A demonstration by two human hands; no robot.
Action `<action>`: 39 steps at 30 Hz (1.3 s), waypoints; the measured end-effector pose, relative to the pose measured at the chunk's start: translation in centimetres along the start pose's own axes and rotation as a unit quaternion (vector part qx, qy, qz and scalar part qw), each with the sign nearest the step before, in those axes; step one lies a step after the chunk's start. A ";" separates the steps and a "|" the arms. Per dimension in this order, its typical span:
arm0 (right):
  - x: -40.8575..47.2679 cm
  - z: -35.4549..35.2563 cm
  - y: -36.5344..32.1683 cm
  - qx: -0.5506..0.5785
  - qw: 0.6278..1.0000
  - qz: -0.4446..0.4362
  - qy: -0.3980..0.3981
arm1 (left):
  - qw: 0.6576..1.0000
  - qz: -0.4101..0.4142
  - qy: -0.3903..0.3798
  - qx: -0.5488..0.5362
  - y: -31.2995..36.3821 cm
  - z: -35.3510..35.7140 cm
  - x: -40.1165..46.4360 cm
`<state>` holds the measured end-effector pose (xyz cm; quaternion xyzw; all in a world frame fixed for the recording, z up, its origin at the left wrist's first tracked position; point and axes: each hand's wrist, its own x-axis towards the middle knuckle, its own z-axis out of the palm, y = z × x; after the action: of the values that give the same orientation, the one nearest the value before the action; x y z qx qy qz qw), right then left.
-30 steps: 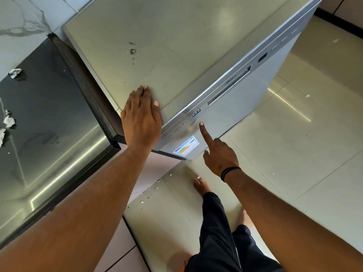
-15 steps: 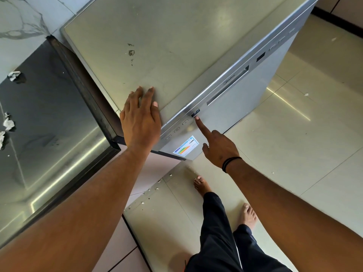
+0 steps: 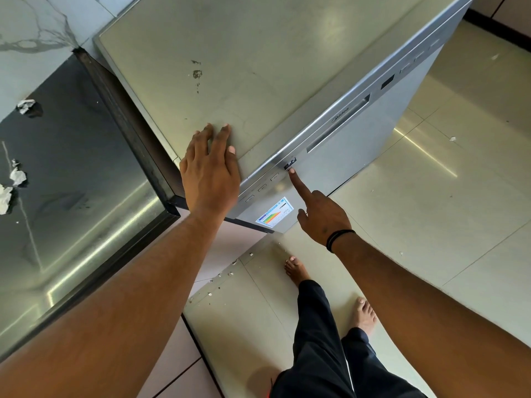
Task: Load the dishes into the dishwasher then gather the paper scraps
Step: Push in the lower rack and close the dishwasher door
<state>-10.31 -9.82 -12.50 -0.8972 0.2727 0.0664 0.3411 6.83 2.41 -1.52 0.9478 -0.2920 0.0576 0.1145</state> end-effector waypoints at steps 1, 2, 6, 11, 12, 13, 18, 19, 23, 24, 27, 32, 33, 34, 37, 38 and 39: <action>0.0 0.0 0.0 0.001 1.000 0.001 -0.001 | 1.000 0.000 0.000 0.000 0.0 0.0 0.0; 0.0 0.0 0.0 0.003 1.000 0.002 -0.002 | 1.000 0.000 0.000 0.000 0.0 0.0 0.0; 0.0 0.1 -0.2 0.026 1.000 0.007 -0.003 | 1.000 0.001 0.001 -0.001 0.0 0.0 0.0; -0.1 0.1 -0.4 0.054 0.999 0.002 -0.003 | 1.000 0.003 -0.002 -0.002 0.0 -0.1 0.0; -0.2 0.0 -0.4 0.055 0.998 0.001 -0.004 | 1.000 0.004 -0.003 0.000 0.0 -0.1 -0.1; -0.2 -0.2 -0.4 0.054 0.999 0.001 -0.006 | 1.000 0.003 -0.004 0.001 0.1 -0.1 -0.1; -0.2 -1.3 -0.4 0.048 0.998 -0.003 -0.036 | 1.000 -0.002 -0.008 0.003 0.1 -0.2 0.0; -0.2 -1.5 -0.4 0.049 0.998 -0.003 -0.041 | 1.000 -0.002 -0.007 0.001 0.1 -0.2 0.0; -0.3 -2.1 -0.9 0.043 0.997 0.006 -0.058 | 1.000 0.000 -0.004 -0.001 0.0 -0.3 0.0; -0.4 -2.3 -1.1 0.042 0.997 0.007 -0.060 | 1.000 -0.001 -0.005 -0.002 0.0 -0.3 0.1; -0.5 -2.5 -1.6 0.049 0.997 0.014 -0.066 | 1.000 -0.007 -0.010 -0.009 -0.1 -0.3 0.0; -0.8 -2.8 -2.3 0.056 0.995 0.033 -0.079 | 1.000 -0.010 -0.021 -0.010 -0.2 -0.3 0.0; -0.8 -2.9 -2.4 0.054 0.994 0.036 -0.085 | 1.000 -0.010 -0.026 -0.013 -0.3 -0.3 0.0; -0.8 -2.9 -2.5 0.052 0.994 0.040 -0.090 | 0.999 -0.009 -0.030 -0.012 -0.3 -0.4 0.0; -0.9 -3.5 -2.7 0.037 0.993 0.052 -0.103 | 0.999 -0.002 -0.036 -0.007 -0.3 -0.5 -0.1; -0.8 -3.7 -2.9 0.024 0.992 0.055 -0.107 | 0.999 0.000 -0.035 -0.007 -0.4 -0.5 0.0; -0.9 -4.1 -3.1 0.009 0.992 0.054 -0.110 | 0.999 0.002 -0.034 -0.008 -0.4 -0.6 0.0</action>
<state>-9.72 -10.13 -7.37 -0.8651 0.2826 0.1802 0.3733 7.01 2.87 -1.04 0.9477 -0.2980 0.0235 0.1116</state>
